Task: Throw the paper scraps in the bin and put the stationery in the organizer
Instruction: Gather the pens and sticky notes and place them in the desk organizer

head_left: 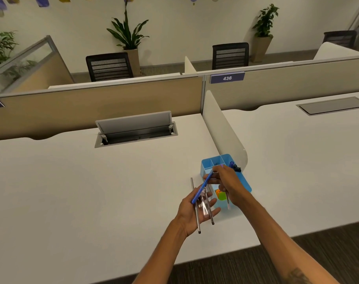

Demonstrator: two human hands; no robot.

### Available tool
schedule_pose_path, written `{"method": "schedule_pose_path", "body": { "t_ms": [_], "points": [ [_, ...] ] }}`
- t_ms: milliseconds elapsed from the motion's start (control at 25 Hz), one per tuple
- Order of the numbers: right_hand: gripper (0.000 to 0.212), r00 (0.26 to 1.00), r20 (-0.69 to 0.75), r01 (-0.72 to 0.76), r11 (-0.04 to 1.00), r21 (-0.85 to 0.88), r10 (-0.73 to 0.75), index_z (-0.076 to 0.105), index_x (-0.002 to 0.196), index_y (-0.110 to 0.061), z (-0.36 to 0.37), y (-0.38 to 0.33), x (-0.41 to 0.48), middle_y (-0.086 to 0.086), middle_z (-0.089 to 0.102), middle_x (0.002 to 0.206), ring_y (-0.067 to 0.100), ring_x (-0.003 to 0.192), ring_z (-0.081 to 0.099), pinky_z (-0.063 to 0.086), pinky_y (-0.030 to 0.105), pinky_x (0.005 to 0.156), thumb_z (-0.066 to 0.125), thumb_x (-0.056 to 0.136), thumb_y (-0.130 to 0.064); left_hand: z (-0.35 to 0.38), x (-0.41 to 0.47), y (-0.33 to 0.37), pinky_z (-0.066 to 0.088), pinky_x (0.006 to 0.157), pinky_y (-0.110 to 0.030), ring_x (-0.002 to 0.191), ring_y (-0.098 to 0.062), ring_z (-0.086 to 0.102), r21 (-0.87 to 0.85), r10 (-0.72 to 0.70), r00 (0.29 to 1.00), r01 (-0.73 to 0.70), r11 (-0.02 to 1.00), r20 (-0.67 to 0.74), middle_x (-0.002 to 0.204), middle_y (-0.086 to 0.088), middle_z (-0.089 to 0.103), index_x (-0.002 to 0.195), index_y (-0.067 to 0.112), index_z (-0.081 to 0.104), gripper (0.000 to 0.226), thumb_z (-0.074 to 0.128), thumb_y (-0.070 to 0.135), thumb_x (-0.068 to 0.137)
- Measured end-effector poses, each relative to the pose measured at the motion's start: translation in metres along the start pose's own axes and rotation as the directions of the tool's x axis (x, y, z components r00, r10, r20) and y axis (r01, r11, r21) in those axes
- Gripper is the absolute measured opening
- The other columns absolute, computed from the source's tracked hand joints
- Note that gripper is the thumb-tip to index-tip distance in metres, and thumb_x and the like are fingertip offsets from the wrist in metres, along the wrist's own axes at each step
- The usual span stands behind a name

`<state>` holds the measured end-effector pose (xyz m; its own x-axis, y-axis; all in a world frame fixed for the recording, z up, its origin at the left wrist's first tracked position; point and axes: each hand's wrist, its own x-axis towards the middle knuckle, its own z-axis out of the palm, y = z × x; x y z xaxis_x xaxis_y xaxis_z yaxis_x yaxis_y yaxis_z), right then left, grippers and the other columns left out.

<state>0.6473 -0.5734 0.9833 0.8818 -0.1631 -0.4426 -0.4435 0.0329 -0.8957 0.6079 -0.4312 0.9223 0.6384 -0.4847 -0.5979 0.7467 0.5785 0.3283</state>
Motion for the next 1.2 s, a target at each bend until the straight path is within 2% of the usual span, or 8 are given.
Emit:
{"method": "schedule_pose_path", "body": {
  "t_ms": [120,360,480,640,800,960,1080,1200],
  "points": [
    [0.026,0.999,-0.040,0.040,0.989,0.140,-0.034,0.058,0.094,-0.009,-0.003,0.001,0.003,0.006,0.078,0.096,0.018,0.079,0.075,0.037,0.016,0.041,0.044,0.103,-0.029,-0.002,0.001,0.001,0.063,0.073,-0.045,0.073,-0.028,0.075,-0.001,0.054,0.993,-0.054,0.999,-0.104,0.082,-0.016,0.076,0.072,0.002,0.079,0.053,0.051,0.038,0.099],
    [0.016,0.984,-0.153,-0.017,0.901,0.433,0.092,0.059,0.097,-0.010,-0.007,0.003,0.004,0.010,0.075,0.102,0.023,0.083,0.076,0.030,0.015,0.035,0.050,0.102,-0.022,0.004,-0.002,0.003,0.053,0.052,-0.025,0.058,-0.015,0.057,0.142,0.164,0.963,-0.136,0.980,-0.213,0.070,-0.006,0.063,0.103,0.004,0.067,0.035,0.056,0.037,0.097],
    [0.021,0.977,-0.153,-0.063,0.884,0.464,0.150,0.060,0.101,-0.003,-0.006,0.009,0.002,0.017,0.072,0.107,0.008,0.051,0.067,0.029,0.013,0.032,0.046,0.104,-0.018,0.007,0.000,0.006,0.051,0.048,-0.022,0.056,-0.011,0.057,0.198,0.245,0.950,-0.206,0.958,-0.196,0.074,-0.005,0.064,0.122,0.011,0.064,0.032,0.067,0.023,0.092],
    [0.027,0.980,-0.078,-0.132,0.896,0.424,0.182,0.061,0.109,0.002,-0.004,0.019,-0.005,0.019,0.073,0.110,0.009,0.055,0.067,0.029,0.013,0.033,0.044,0.104,-0.018,0.013,0.006,0.013,0.047,0.045,-0.020,0.053,-0.009,0.055,0.199,0.351,0.907,-0.309,0.930,-0.231,0.065,-0.001,0.063,0.118,0.017,0.065,0.038,0.078,0.023,0.083],
    [0.028,0.982,0.036,-0.186,0.923,0.337,0.185,0.061,0.114,-0.003,-0.006,0.026,-0.015,0.013,0.076,0.106,0.015,0.069,0.075,0.031,0.013,0.035,0.048,0.103,-0.026,0.015,0.013,0.025,0.046,0.042,-0.020,0.052,-0.008,0.055,0.154,0.425,0.857,-0.397,0.905,-0.290,0.087,-0.006,0.072,0.108,0.014,0.067,0.032,0.077,0.031,0.083],
    [0.041,0.971,-0.053,-0.235,0.972,-0.002,0.235,0.061,0.107,-0.012,-0.018,0.024,-0.009,0.006,0.075,0.093,0.014,0.058,0.058,0.035,0.017,0.041,0.051,0.097,-0.051,0.016,0.010,0.034,0.046,0.041,-0.017,0.050,-0.007,0.053,0.172,0.443,0.862,-0.411,0.895,-0.245,0.094,-0.007,0.074,0.110,0.010,0.069,0.032,0.073,0.030,0.086],
    [0.036,0.961,-0.095,-0.260,0.965,0.018,0.260,0.057,0.108,-0.003,-0.027,0.022,0.006,0.010,0.066,0.081,0.013,0.057,0.047,0.039,0.022,0.049,0.042,0.104,-0.035,0.019,0.011,0.037,0.046,0.041,-0.018,0.048,-0.008,0.052,0.240,0.434,0.871,-0.381,0.893,-0.232,0.079,-0.005,0.069,0.107,0.007,0.069,0.033,0.074,0.033,0.086],
    [0.028,0.978,0.062,-0.204,0.975,0.084,0.199,0.058,0.115,-0.002,-0.027,0.004,0.011,0.013,0.072,0.094,0.019,0.075,0.065,0.052,0.025,0.063,0.044,0.105,-0.024,0.022,0.015,0.033,0.047,0.043,-0.019,0.050,-0.009,0.051,0.424,0.391,0.893,-0.272,0.863,-0.223,0.074,-0.005,0.068,0.110,0.007,0.069,0.043,0.076,0.039,0.083]
  ]
}}
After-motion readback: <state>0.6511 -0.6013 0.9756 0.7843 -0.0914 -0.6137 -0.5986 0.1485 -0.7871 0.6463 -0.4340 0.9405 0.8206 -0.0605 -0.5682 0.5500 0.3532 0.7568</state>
